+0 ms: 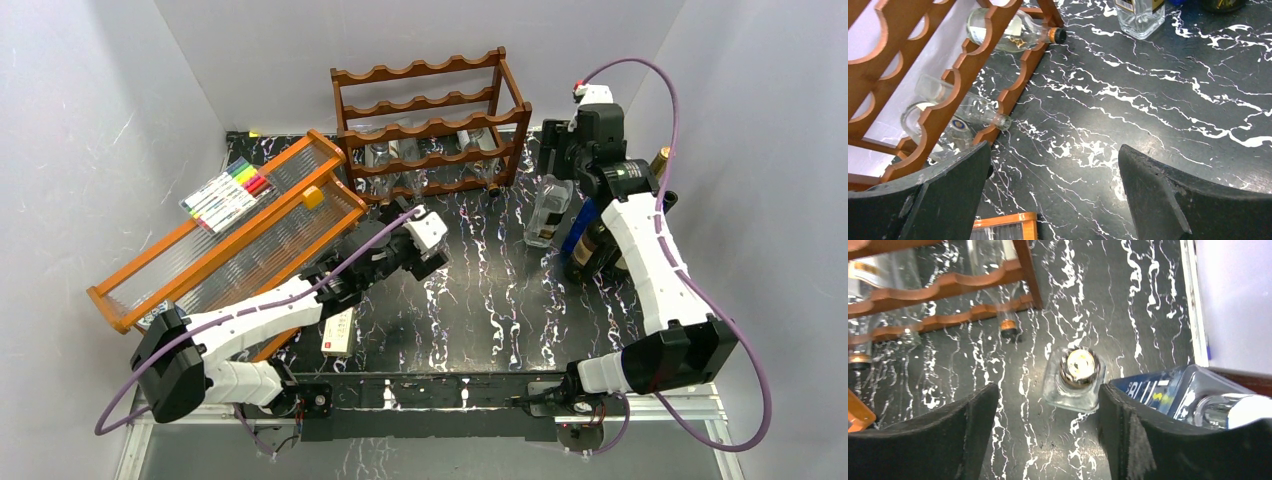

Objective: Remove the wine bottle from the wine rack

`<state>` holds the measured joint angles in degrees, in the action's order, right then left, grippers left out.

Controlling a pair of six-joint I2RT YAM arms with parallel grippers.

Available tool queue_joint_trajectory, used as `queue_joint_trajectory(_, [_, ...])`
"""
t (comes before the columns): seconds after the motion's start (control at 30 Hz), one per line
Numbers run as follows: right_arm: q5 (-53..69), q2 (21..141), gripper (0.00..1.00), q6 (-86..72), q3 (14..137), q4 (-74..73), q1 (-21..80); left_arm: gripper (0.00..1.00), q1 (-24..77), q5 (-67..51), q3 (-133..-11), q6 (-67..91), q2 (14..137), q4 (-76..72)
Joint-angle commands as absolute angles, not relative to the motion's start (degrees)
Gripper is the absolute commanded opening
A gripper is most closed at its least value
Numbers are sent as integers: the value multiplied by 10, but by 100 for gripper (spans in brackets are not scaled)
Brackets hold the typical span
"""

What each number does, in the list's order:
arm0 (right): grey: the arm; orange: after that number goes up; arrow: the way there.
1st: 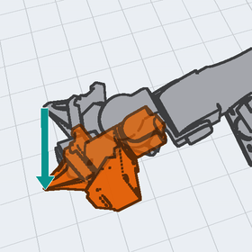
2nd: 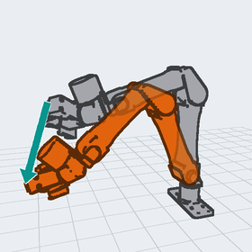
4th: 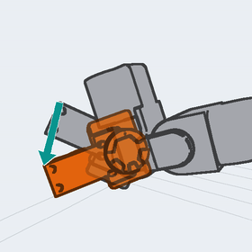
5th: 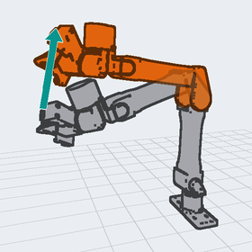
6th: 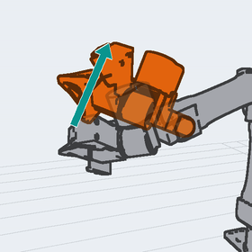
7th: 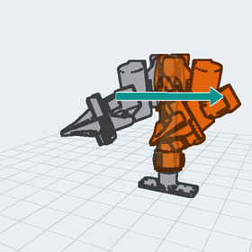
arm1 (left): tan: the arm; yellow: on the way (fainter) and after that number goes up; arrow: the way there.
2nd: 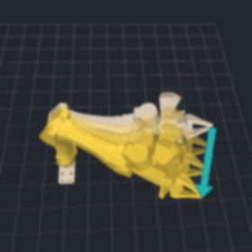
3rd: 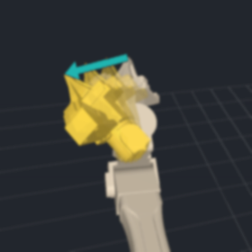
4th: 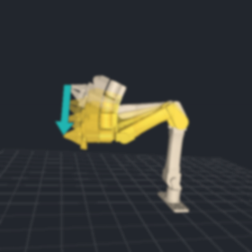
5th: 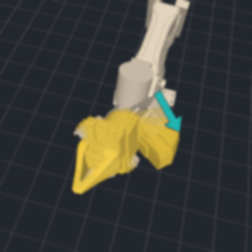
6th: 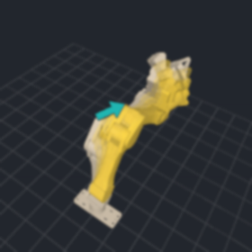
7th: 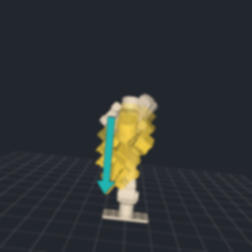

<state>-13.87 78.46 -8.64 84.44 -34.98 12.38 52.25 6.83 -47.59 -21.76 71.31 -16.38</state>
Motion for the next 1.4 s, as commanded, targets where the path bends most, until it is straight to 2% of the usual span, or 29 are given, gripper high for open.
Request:
queue_joint_trajectory(0.0, [-88,758,87,-74,920,-361,121,98,525,103,-467,-228,675,-200])
queue_joint_trajectory(0.17, [-29,748,95,-67,960,-369,128,98,525,129,-463,-231,662,-210])
queue_joint_trajectory(0.47, [60,758,96,-77,965,-364,168,98,525,174,-452,-240,648,-230])
queue_joint_trajectory(0.6, [38,780,96,-80,956,-348,235,98,525,214,-456,-251,649,-230])
queue_joint_trajectory(0.73, [4,813,95,-102,930,-321,295,98,525,311,-449,-269,641,-258])
queue_joint_trajectory(0.87, [11,845,91,-155,866,-232,331,98,525,384,-423,-289,611,-324])
queue_joint_trajectory(1.2, [-71,970,81,-215,750,20,384,98,520,394,-396,-322,587,-376])
queue_joint_trajectory(1.37, [-87,1047,81,-239,739,107,384,98,509,383,-395,-314,586,-372])
